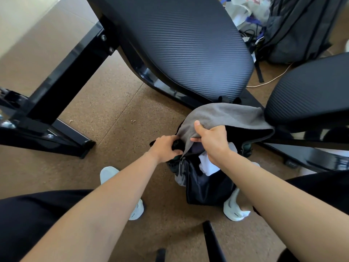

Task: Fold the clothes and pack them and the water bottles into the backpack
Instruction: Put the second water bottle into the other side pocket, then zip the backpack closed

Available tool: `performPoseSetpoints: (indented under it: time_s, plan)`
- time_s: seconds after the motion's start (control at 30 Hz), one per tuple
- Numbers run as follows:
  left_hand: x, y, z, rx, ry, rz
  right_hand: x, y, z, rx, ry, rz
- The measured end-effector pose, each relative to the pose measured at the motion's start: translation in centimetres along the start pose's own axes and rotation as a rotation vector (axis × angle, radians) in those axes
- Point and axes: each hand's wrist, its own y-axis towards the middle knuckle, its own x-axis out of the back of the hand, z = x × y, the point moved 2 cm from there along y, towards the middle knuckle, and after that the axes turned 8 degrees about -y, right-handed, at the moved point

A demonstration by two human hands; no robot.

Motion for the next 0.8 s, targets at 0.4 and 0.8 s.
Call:
performPoseSetpoints:
  time_s: [0.4, 0.8]
  plan:
    - [-5.0, -5.7, 0.9, 0.423, -0.585, -0.444, 1.5, -0.1, 0.0, -0.088, -0.096, 0.236]
    - [-15.7, -8.1, -2.4, 0.808, -0.829, 0.192, 13.3, -1.0, -0.4, 0.382, -1.006, -0.176]
